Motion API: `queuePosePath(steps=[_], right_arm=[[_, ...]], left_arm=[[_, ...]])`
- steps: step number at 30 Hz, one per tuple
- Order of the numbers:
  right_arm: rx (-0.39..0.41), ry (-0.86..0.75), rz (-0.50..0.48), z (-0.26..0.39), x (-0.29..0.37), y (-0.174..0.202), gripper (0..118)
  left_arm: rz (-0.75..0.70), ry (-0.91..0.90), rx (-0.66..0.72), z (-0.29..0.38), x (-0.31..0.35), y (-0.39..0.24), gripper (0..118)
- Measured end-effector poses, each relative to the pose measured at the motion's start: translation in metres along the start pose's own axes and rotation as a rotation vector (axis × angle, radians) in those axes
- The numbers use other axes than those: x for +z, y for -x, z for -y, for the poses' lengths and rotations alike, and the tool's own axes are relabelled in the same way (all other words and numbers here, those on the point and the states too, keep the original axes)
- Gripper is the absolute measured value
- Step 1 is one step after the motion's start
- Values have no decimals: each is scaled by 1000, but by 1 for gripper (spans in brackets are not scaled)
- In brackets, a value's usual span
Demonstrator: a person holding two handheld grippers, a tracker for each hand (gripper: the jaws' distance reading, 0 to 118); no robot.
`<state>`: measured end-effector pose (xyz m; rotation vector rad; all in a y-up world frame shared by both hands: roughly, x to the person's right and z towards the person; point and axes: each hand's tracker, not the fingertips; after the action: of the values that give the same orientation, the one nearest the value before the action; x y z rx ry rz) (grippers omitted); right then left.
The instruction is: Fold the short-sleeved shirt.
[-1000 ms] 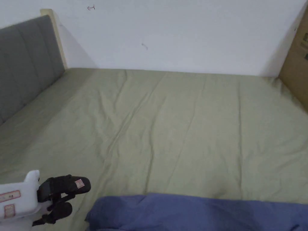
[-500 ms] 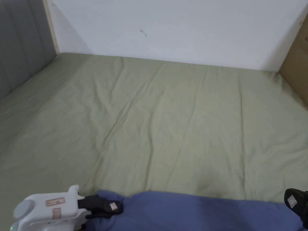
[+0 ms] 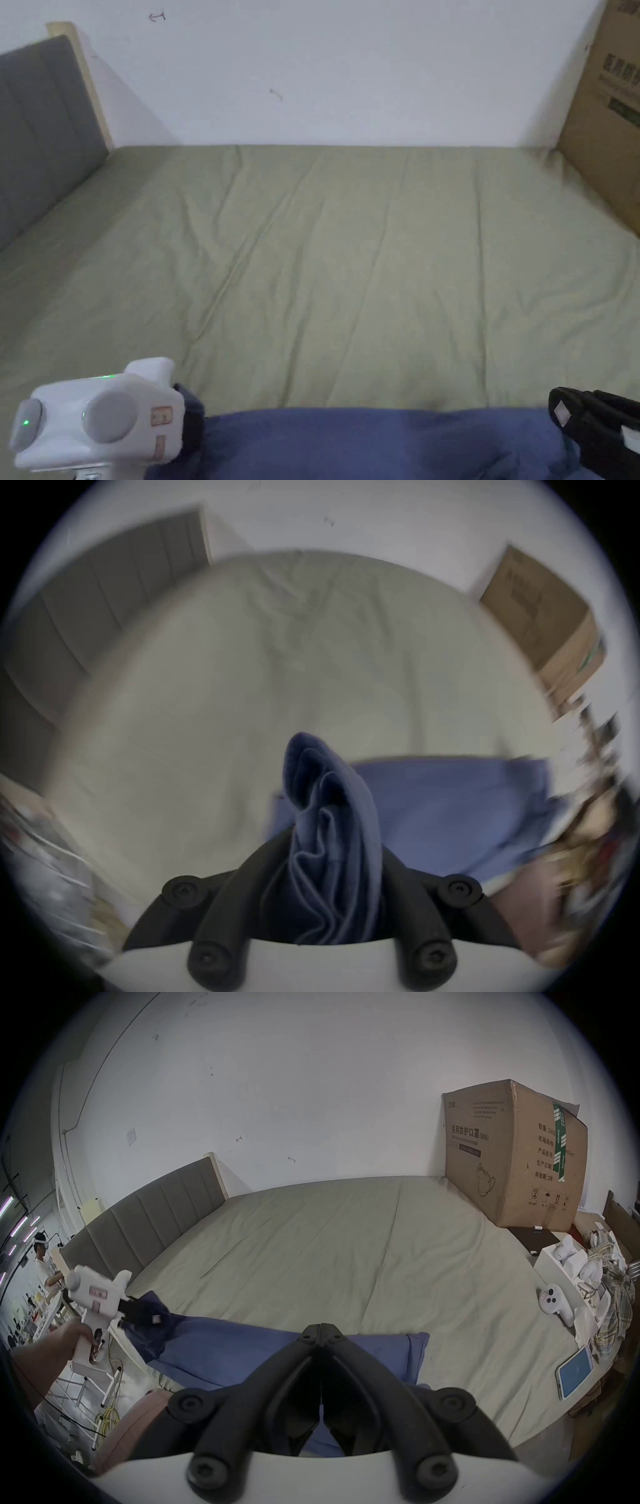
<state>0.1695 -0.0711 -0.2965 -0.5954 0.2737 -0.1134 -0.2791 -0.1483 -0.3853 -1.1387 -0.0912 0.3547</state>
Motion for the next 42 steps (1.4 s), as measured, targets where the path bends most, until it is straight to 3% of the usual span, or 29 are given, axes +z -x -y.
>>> queuePosePath(steps=[3,4,5,6,7,8,13,15,16,17,18,20,23,28,32,34,37,38,42], right_arm=[[-15,-6,-1,5,11,-9,0],[-29,-14,0,5,15,-12,0],[-45,-20,0,6,18,-17,0],[-59,-23,0,6,20,-20,0],[-73,-26,-1,6,23,-24,0],[-83,-29,1,6,25,-28,0],[-99,-52,28,6,30,-42,0],[-98,-59,35,6,28,-44,0],[-97,-60,37,6,26,-45,0],[-99,-58,38,5,23,-46,0],[-102,-54,37,5,22,-47,0],[-112,-46,26,7,18,-46,0],[-120,-27,18,11,13,-45,0],[-113,6,20,15,10,-45,0],[-94,20,28,16,10,-42,0],[-86,27,28,17,9,-40,0],[-87,33,20,16,6,-37,0],[-90,34,16,15,5,-36,0],[-113,18,-5,10,7,-33,0]], left_arm=[[185,47,16,-5,-23,-57,7],[256,76,-4,-5,-32,-80,14],[310,107,-25,-5,-41,-100,53],[342,138,-33,-9,-45,-110,84],[373,124,-38,-9,-42,-122,94],[384,90,-61,-11,-36,-129,91],[342,-2,-60,-16,3,-109,99],[260,-62,-71,-15,12,-88,91],[214,-91,-82,-11,14,-81,73],[178,-100,-90,-8,12,-77,27],[154,-90,-96,-7,7,-73,0],[122,-71,-92,2,-6,-70,0],[205,23,-135,13,-38,-84,0],[123,132,-264,31,-102,-125,0],[104,77,-272,32,-98,-147,0],[246,87,-251,31,-89,-152,0],[647,255,-114,30,-87,-155,0],[720,244,-70,30,-80,-152,0],[680,31,-50,11,-35,-116,0]])
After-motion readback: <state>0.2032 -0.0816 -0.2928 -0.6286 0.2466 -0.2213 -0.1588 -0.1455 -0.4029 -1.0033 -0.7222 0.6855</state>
